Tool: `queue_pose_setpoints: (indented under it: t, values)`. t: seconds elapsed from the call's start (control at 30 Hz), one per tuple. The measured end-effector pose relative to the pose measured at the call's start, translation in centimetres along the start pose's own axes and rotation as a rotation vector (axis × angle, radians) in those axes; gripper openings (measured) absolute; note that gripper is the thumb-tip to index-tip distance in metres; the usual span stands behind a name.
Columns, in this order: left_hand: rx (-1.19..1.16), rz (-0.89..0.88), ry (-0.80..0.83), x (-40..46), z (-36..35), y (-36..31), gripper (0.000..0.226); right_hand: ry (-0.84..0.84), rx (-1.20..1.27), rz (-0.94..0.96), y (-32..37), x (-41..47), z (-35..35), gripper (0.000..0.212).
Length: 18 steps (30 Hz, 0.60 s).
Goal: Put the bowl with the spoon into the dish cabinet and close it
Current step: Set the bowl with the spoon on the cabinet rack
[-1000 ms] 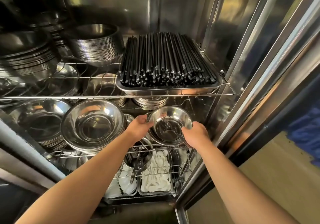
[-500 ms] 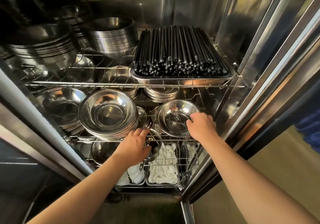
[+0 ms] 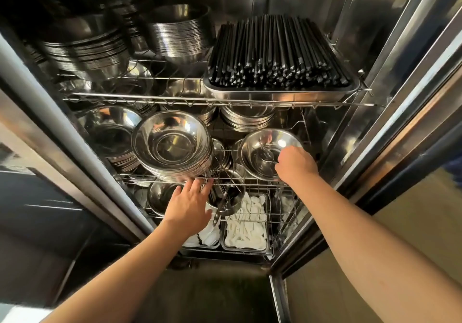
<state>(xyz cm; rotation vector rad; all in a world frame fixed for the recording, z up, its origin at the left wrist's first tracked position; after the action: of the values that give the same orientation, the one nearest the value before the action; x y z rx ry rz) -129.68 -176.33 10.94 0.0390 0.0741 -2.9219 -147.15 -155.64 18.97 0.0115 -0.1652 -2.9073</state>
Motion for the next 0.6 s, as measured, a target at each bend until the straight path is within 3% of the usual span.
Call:
queue_pose_setpoints:
  t: [0.37, 0.6]
  values:
    - [-0.039, 0.04, 0.015, -0.5, 0.1, -0.7, 0.092, 0.024, -0.027, 0.037, -0.8, -1.4, 0.0, 0.012]
    - [-0.041, 0.042, 0.009, -0.6, 0.2, -0.6, 0.09, 0.036, 0.102, 0.159, -1.4, -3.9, 1.6, 0.031]
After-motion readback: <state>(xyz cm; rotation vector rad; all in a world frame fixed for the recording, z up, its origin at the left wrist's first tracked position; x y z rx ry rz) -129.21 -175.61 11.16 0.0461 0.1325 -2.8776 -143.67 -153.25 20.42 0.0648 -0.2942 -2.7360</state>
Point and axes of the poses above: each hand's wrist, its own x-axis towards the middle knuckle, its own z-axis out of the back of the hand, y = z × x, the point moved 3 cm from there along x, towards the middle knuckle, and after that the axes turned 6 degrees about -x, right-handed, at the moved point
